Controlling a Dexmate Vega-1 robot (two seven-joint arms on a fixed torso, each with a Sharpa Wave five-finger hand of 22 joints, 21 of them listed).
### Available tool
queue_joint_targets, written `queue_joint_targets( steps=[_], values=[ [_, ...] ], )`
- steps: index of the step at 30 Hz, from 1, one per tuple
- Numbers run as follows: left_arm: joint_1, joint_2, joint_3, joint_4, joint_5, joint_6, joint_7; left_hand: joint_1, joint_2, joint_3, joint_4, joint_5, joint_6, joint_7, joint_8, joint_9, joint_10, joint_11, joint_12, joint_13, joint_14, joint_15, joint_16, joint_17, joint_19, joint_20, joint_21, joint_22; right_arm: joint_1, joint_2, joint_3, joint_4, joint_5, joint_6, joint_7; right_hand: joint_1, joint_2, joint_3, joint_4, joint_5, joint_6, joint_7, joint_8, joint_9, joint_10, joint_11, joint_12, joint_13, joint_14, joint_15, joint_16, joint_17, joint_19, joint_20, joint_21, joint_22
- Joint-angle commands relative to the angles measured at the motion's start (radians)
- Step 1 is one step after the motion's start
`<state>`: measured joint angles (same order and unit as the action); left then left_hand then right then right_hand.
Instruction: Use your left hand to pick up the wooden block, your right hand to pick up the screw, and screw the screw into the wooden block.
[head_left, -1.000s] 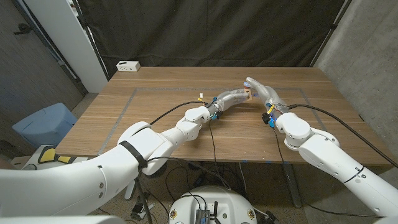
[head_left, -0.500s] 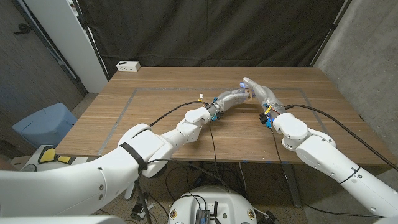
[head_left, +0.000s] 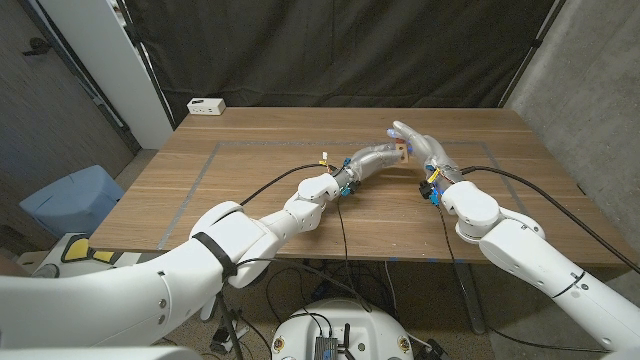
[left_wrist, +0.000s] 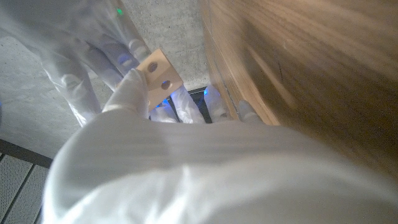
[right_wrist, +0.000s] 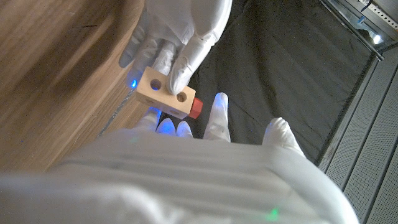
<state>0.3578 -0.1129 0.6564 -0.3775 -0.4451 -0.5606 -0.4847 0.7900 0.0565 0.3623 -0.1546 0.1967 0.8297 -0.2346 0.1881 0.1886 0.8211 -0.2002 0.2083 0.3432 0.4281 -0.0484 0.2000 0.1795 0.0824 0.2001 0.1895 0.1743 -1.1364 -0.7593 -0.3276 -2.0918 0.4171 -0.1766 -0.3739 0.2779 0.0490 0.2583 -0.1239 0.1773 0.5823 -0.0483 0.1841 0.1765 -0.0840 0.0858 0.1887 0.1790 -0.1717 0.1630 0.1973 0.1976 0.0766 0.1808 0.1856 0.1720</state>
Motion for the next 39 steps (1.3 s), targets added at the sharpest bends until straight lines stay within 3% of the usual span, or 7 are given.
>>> queue_joint_targets(
  steps=[1, 22, 39],
  values=[
    [0.011, 0.003, 0.001, -0.008, 0.0, -0.016, -0.008, 0.009, 0.008, 0.007, 0.002, 0.004, 0.025, 0.012, 0.007, 0.004, 0.006, 0.001, 0.007, 0.0, 0.004, -0.027, 0.003, 0.001, -0.001, 0.005, 0.008, 0.004, -0.023, -0.016, 0.038, -0.029, 0.003, 0.0, -0.008, -0.009, 0.0, -0.004, -0.001, -0.001, 0.0, 0.003, 0.0, 0.002, 0.002, 0.006, 0.003, 0.001, -0.013, 0.004, 0.006, 0.002, -0.001, 0.004, 0.004, 0.0],
    [0.008, 0.009, 0.005, -0.013, 0.002, -0.022, -0.016, 0.009, 0.008, 0.007, 0.002, 0.004, 0.024, 0.012, 0.007, 0.004, 0.007, 0.001, 0.008, 0.001, 0.004, -0.027, 0.003, 0.001, -0.001, 0.005, 0.007, 0.004, -0.009, -0.022, 0.054, -0.007, 0.033, -0.05, 0.003, -0.019, -0.008, -0.01, -0.002, -0.001, -0.046, 0.028, -0.013, 0.002, -0.011, 0.023, -0.002, 0.002, -0.02, 0.009, 0.003, 0.002, -0.007, 0.005, 0.003, 0.0],
    [-0.001, 0.009, 0.002, -0.002, 0.0, 0.001, -0.009, 0.009, 0.007, 0.007, 0.002, 0.004, 0.025, 0.012, 0.007, 0.004, 0.008, -0.002, 0.008, 0.001, 0.004, -0.028, 0.003, 0.001, -0.001, 0.005, 0.007, 0.004, 0.014, -0.021, 0.038, 0.024, 0.057, -0.065, 0.014, -0.029, -0.014, -0.017, -0.001, 0.0, -0.064, 0.028, -0.01, 0.002, -0.026, 0.029, -0.005, 0.002, -0.031, 0.015, 0.0, 0.002, -0.033, -0.008, -0.004, 0.0]
  ],
)
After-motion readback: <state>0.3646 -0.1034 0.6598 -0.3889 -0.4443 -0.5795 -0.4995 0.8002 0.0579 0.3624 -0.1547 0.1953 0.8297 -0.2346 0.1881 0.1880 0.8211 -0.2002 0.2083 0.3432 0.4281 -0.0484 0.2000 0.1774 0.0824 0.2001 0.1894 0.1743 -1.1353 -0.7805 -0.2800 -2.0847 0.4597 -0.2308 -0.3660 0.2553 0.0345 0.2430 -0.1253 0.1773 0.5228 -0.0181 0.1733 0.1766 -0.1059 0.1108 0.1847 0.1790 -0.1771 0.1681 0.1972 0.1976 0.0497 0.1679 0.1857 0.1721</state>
